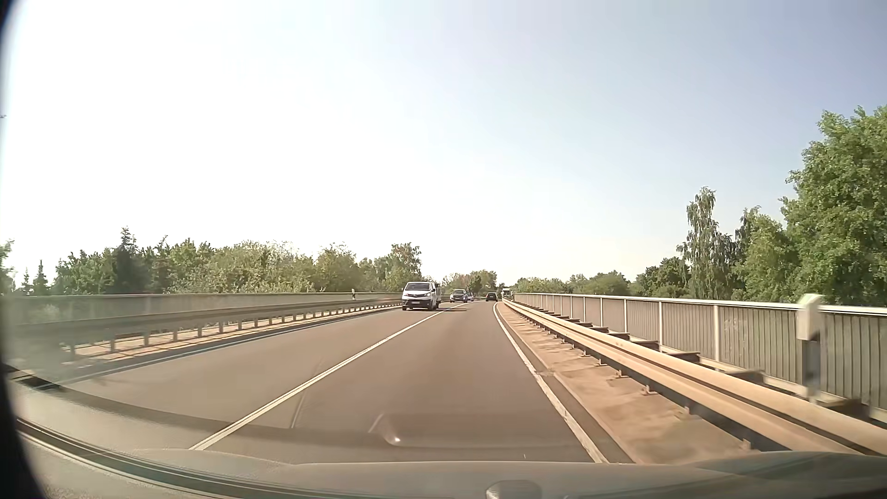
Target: Follow the waypoints while adhering to traffic rules and regulations
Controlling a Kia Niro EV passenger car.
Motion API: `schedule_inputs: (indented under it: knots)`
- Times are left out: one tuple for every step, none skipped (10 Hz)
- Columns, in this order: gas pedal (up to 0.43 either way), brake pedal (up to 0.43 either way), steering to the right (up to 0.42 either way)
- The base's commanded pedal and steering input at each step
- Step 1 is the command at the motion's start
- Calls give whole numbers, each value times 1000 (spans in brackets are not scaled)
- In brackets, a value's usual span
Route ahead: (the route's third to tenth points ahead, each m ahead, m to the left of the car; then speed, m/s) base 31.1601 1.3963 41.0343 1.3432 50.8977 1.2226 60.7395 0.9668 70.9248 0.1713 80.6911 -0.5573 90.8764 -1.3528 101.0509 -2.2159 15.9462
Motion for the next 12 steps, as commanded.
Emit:
schedule_inputs:
  knots:
    - [110, 18, 5]
    - [110, 18, 5]
    - [110, 18, 5]
    - [110, 18, -4]
    - [110, 18, -13]
    - [110, 18, -10]
    - [110, 18, -4]
    - [110, 18, 3]
    - [110, 18, 4]
    - [110, 18, 4]
    - [110, 18, 5]
    - [110, 18, 7]
